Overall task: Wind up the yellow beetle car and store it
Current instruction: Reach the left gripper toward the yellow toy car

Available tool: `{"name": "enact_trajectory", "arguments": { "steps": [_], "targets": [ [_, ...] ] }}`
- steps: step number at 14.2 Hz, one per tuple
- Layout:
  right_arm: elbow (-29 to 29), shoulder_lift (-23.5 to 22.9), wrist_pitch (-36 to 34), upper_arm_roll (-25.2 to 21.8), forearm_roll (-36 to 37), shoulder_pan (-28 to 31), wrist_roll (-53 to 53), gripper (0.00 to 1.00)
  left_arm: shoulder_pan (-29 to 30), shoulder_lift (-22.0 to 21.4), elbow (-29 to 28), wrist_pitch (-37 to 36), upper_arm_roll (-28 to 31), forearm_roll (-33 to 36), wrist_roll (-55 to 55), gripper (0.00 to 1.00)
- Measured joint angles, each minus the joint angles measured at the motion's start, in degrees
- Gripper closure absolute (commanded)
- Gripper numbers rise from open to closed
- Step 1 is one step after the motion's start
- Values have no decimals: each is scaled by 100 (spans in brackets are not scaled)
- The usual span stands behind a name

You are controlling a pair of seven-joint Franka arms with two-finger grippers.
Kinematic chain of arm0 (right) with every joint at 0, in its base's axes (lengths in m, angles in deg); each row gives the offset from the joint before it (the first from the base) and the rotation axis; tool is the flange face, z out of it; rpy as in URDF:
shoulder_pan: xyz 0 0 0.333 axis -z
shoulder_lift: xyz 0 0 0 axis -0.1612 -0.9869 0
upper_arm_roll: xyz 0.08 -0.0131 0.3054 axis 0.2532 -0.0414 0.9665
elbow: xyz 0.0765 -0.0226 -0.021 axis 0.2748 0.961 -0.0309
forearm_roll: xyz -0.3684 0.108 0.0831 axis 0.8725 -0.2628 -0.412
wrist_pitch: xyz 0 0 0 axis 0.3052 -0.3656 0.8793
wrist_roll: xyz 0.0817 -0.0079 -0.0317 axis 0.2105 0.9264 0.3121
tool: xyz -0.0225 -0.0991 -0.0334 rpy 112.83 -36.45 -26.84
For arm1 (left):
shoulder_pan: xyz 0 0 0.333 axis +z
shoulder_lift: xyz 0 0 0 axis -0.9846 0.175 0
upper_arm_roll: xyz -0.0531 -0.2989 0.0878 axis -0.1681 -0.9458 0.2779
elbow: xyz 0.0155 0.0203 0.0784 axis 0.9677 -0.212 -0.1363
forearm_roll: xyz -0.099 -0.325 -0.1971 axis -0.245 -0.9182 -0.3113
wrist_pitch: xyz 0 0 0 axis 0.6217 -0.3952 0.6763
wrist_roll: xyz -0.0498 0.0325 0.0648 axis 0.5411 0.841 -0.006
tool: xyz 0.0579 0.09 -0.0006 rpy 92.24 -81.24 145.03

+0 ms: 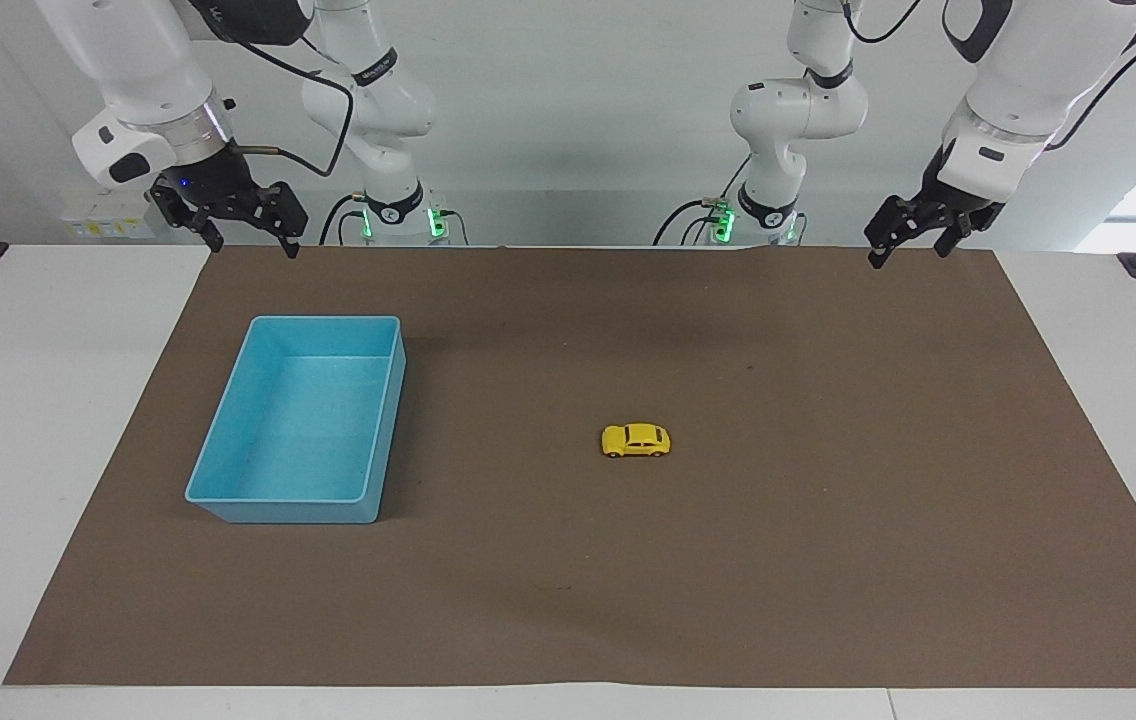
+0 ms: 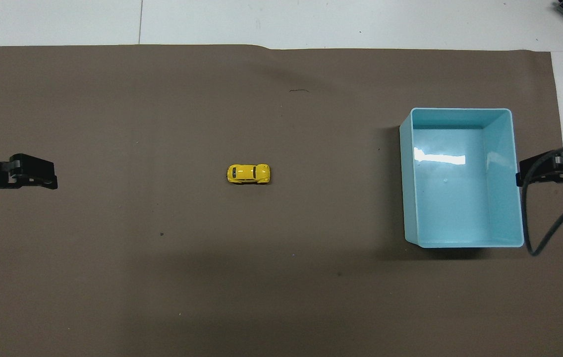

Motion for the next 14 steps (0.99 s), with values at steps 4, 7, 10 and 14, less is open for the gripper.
{"name": "enact_trajectory", "arguments": {
  "steps": [4, 7, 10, 14],
  "targets": [
    [0, 0, 0, 0, 0, 0, 0, 0, -287, 29, -382, 500, -16, -29, -1776, 0],
    [0, 0, 0, 0, 0, 0, 0, 0, -489, 34, -623, 807, -22, -49, -2991, 0],
    [0, 0, 0, 0, 0, 0, 0, 0, -661, 79, -725, 1066, -24, -83, -4104, 0],
    [0, 0, 0, 0, 0, 0, 0, 0, -1077, 380, -769, 1823, -34, -101, -6275, 0]
  ]
}}
